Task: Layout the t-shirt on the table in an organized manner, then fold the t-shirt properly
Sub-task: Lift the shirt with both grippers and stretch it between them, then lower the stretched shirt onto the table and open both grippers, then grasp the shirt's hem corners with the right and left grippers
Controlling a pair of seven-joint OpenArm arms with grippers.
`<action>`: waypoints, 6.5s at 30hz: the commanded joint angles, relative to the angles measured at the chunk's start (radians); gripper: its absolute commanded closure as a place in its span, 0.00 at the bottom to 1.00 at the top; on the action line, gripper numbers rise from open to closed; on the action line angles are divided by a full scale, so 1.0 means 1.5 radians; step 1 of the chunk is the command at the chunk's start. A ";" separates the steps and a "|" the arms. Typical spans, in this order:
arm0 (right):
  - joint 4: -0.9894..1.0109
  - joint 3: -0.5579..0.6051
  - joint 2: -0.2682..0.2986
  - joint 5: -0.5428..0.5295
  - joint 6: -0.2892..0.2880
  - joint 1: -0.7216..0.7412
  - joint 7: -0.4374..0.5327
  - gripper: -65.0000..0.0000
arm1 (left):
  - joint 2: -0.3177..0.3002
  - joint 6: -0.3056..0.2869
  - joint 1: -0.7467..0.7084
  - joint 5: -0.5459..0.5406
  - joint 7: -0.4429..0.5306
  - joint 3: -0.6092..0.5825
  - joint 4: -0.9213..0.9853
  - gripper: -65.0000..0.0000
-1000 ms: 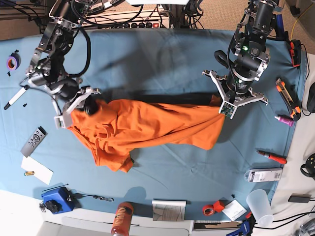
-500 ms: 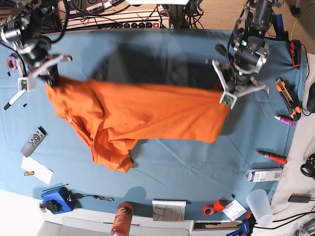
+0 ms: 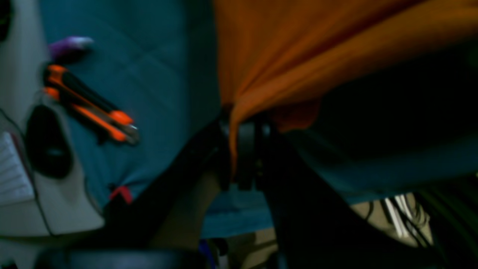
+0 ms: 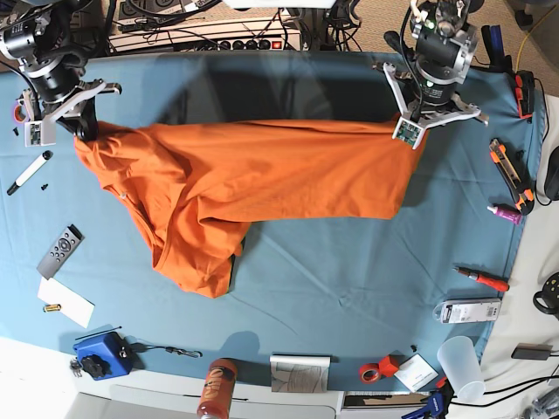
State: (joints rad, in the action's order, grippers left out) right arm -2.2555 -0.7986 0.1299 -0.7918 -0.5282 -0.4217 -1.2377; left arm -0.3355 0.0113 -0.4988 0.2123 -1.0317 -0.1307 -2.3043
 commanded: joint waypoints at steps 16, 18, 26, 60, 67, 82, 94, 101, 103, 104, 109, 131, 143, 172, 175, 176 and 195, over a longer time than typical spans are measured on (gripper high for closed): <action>-0.054 -0.006 0.010 -0.102 -0.058 0.239 0.039 1.00 | -0.006 0.141 0.012 0.231 0.052 0.004 -0.035 1.00; -0.067 -0.006 0.009 -0.093 -0.070 0.257 0.056 1.00 | -0.006 0.145 0.017 0.230 0.072 0.004 -0.035 1.00; -0.067 -0.006 0.009 -0.092 -0.071 0.289 0.064 1.00 | -0.006 0.178 0.048 0.259 0.075 0.004 -0.035 1.00; -0.067 0.066 -0.022 -0.109 -0.106 0.472 0.046 1.00 | -0.007 0.035 0.333 -0.098 0.152 0.228 -0.035 1.00; -0.067 0.180 -0.066 -0.023 -0.083 0.571 0.090 1.00 | -0.007 0.036 0.384 -0.109 0.150 0.233 -0.035 1.00; -0.067 0.178 -0.129 -0.060 -0.083 0.623 0.051 1.00 | -0.007 0.108 0.420 -0.048 0.110 0.251 -0.035 1.00; -0.067 0.178 -0.129 -0.071 -0.083 0.579 0.035 1.00 | -0.007 0.054 0.423 -0.115 0.087 0.256 -0.035 1.00; -0.067 0.178 -0.136 0.012 -0.082 0.578 0.041 1.00 | -0.007 0.018 0.421 -0.199 0.100 0.254 -0.035 1.00; -0.059 0.178 -0.133 0.016 -0.081 0.579 0.053 1.00 | -0.004 0.004 0.421 -0.218 0.125 0.255 -0.035 1.00; -0.034 0.178 -0.130 0.017 -0.081 0.579 0.059 1.00 | 0.000 0.003 0.422 -0.219 0.137 0.255 -0.034 1.00; 0.117 0.179 -0.097 0.070 -0.084 0.598 0.096 1.00 | 0.015 -0.042 0.471 -0.261 0.176 0.254 0.099 1.00; 0.872 0.180 0.062 0.308 -0.085 0.835 0.394 0.64 | 0.062 -0.325 0.833 -0.336 0.429 0.254 0.862 0.41; 0.869 0.178 0.080 0.277 -0.087 0.846 0.357 0.64 | 0.065 -0.320 0.857 -0.337 0.379 0.255 0.886 0.33; 0.342 0.178 0.077 0.089 -0.057 0.377 0.013 0.65 | -0.172 -0.319 0.606 -0.549 -0.070 0.325 0.394 0.75; 0.342 0.178 0.076 0.089 -0.054 0.337 -0.035 0.65 | -0.203 -0.320 0.582 -0.580 -0.071 0.386 0.394 0.72; 0.343 0.179 0.074 0.089 -0.054 0.323 -0.044 0.65 | -0.212 -0.320 0.574 -0.590 -0.070 0.404 0.394 0.72; 0.541 0.180 -0.014 0.111 -0.092 0.342 0.117 0.65 | -0.229 -0.322 0.513 -0.616 -0.069 0.482 0.394 0.72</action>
State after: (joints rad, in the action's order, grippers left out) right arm -1.4265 -0.5278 0.0967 -0.6037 -0.6590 0.0753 -1.0836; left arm -0.6540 -0.4717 0.2497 -0.7010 -1.1591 0.5838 -1.6997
